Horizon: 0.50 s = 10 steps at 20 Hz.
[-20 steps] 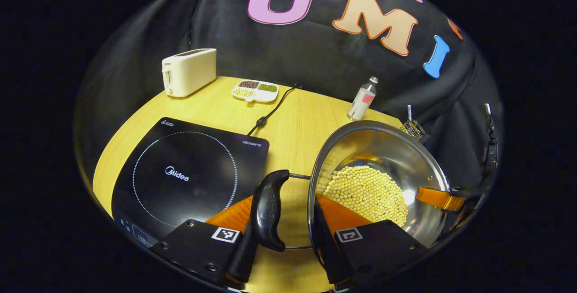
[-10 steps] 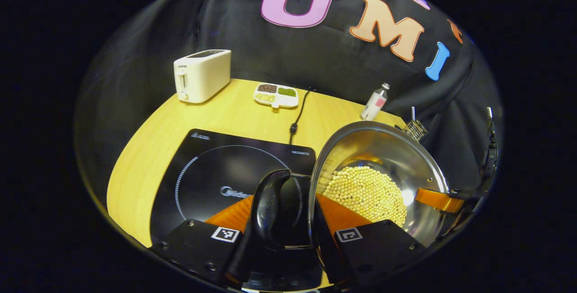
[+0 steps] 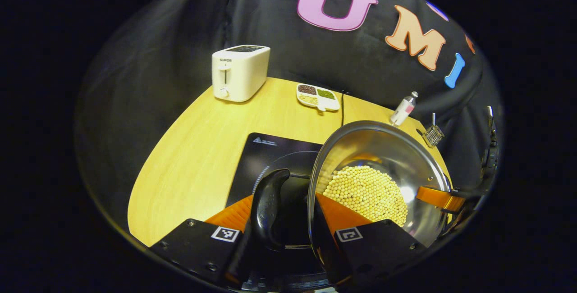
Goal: First push the handle of the pot to place it horizontally, then grasp the pot with both hands and set it on the induction cooktop.
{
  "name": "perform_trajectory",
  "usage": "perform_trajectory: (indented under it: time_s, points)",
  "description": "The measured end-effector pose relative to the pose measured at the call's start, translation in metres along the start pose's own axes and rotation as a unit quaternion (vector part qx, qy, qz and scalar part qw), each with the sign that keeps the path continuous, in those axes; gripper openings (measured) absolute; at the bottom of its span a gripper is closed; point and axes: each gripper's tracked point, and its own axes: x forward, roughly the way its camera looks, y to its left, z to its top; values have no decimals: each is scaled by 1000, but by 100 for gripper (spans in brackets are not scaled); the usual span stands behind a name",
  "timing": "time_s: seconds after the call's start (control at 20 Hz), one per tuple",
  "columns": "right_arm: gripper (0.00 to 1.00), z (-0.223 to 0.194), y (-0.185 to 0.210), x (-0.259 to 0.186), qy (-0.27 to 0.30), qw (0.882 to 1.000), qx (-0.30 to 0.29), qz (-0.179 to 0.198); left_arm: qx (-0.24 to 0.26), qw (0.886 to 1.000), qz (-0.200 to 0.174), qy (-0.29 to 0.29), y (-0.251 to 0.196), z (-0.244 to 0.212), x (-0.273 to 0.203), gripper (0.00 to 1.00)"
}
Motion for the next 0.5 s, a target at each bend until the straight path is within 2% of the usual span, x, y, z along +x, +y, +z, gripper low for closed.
perform_trajectory:
  time_s: [0.2, 0.25, 0.3, 0.35, 0.4, 0.45, 0.5]
  points:
    - [56, -4, 26, 16, 8, 1000, 1, 2, -2, 1000, 4, 7, 27, 2, 8, 63]
    - [61, -6, 31, 18, 10, 1000, 1, 2, -1, 1000, 5, 10, 32, 2, 10, 64]
    - [56, -7, 35, 20, 11, 1000, 4, 1, 0, 1000, 4, 10, 36, 3, 12, 64]
    - [56, -8, 38, 22, 12, 1000, 6, 0, 1, 1000, 4, 11, 40, 4, 13, 63]
    - [61, -8, 41, 25, 12, 1000, 9, 0, 3, 1000, 3, 10, 43, 5, 14, 64]
    - [56, -8, 43, 26, 12, 1000, 12, 0, 5, 1000, 2, 8, 45, 7, 17, 64]
    - [59, -7, 45, 28, 10, 1000, 16, 0, 7, 1000, 1, 5, 46, 9, 18, 65]
